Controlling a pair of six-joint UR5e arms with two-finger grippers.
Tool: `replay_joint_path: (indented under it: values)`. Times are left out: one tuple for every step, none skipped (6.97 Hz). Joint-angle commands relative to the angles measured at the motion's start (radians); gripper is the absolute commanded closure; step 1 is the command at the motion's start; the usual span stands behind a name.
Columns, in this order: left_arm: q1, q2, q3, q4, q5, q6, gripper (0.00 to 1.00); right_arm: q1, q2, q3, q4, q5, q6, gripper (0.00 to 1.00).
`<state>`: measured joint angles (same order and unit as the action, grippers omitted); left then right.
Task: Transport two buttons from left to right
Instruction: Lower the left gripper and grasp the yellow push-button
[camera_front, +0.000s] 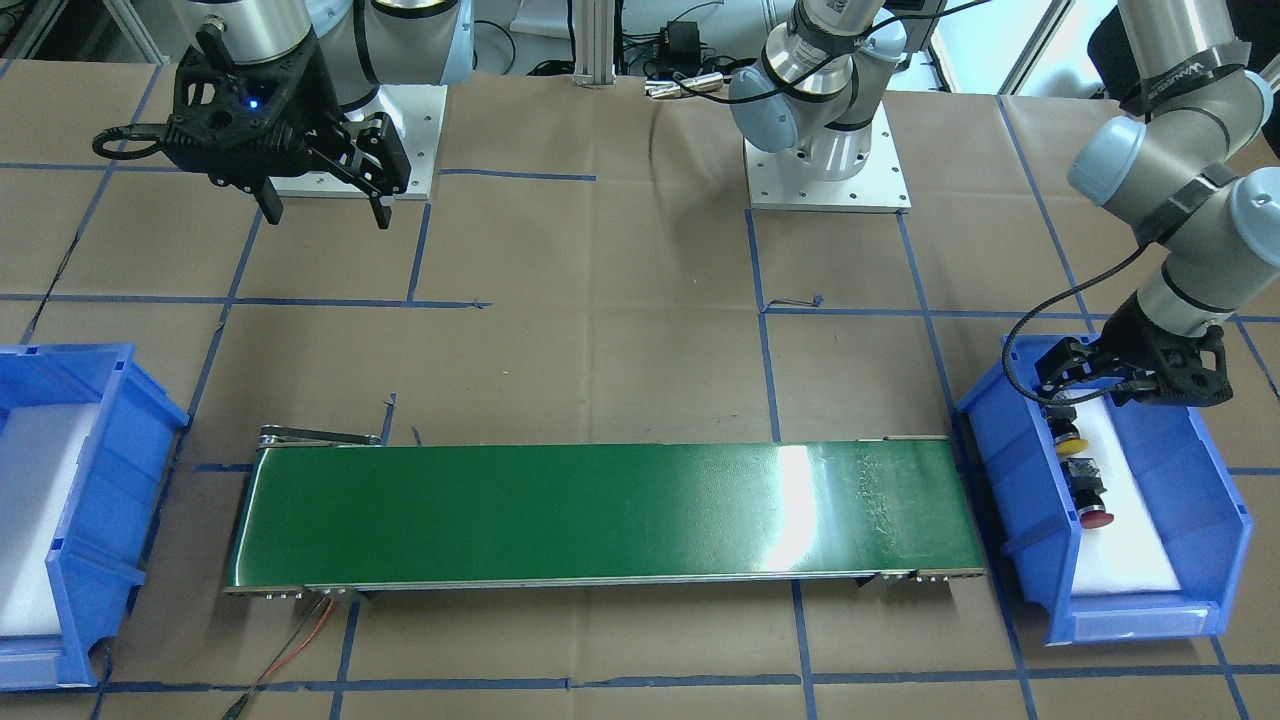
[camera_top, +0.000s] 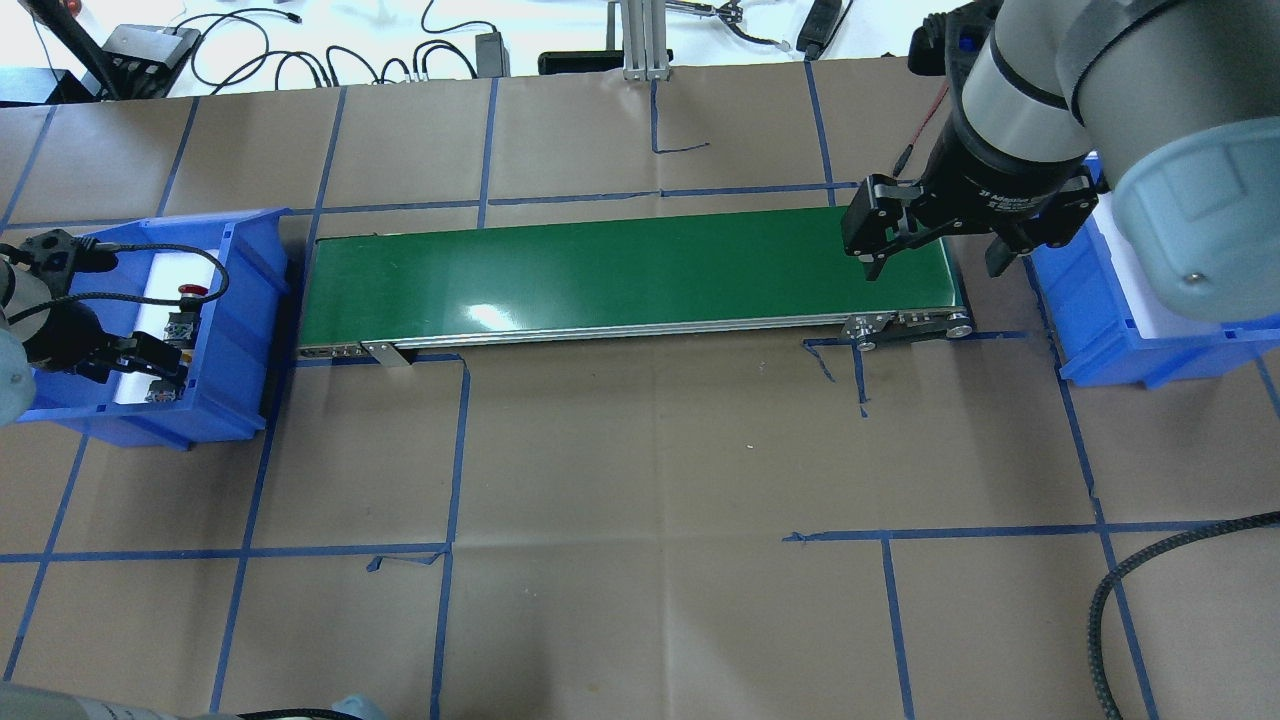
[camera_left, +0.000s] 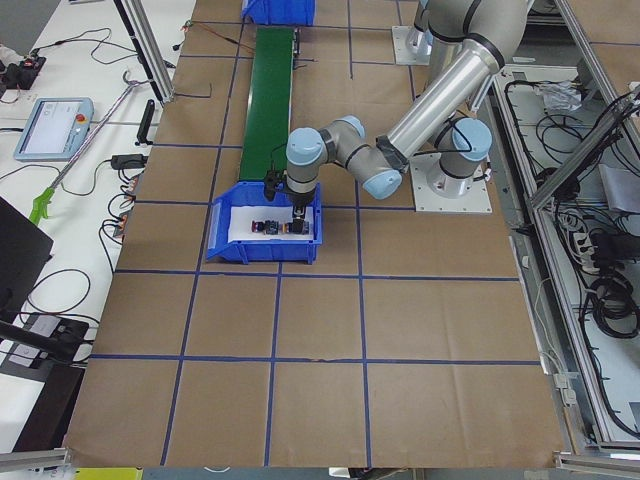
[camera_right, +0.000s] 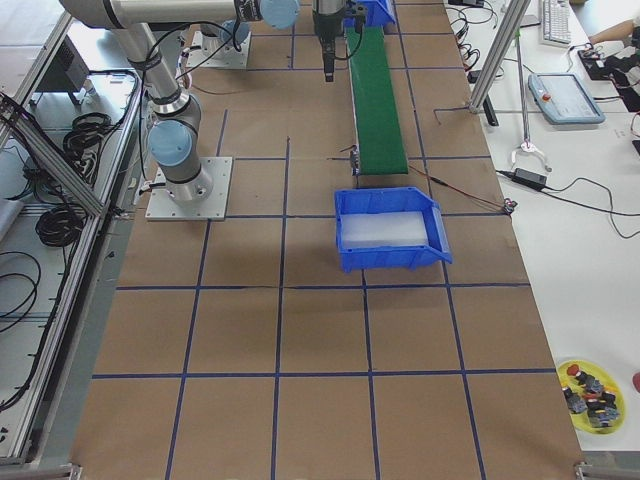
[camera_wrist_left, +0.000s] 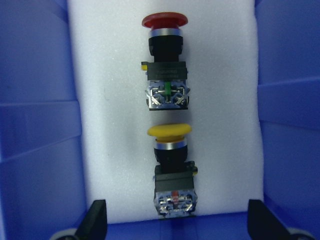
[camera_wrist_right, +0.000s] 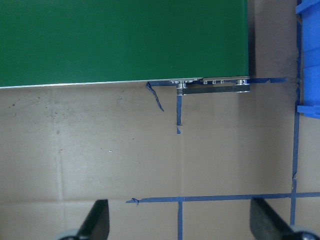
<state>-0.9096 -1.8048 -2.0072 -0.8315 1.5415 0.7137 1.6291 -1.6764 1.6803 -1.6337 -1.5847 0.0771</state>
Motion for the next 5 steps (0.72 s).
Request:
replay_joint_path:
  values:
    - [0.000, -0.065, -0.022, 0.081, 0.000, 0.000, 0.01, 0.000, 0.001, -0.002, -0.002, 0.000, 0.000, 0.00]
    - [0.000, -0.082, -0.022, 0.106, 0.002, 0.000, 0.01, 0.000, 0.001, -0.004, -0.003, 0.000, 0.003, 0.00]
    - [0.000, -0.079, -0.024, 0.106, -0.003, -0.002, 0.01, 0.002, 0.003, -0.001, -0.008, 0.000, 0.004, 0.00]
    - [-0.002, -0.073, -0.024, 0.104, -0.001, -0.003, 0.01, 0.002, 0.001, -0.004, -0.008, 0.002, 0.004, 0.00]
    - [-0.002, -0.077, -0.022, 0.104, -0.001, -0.005, 0.16, 0.002, 0.003, -0.002, -0.008, 0.000, 0.004, 0.00]
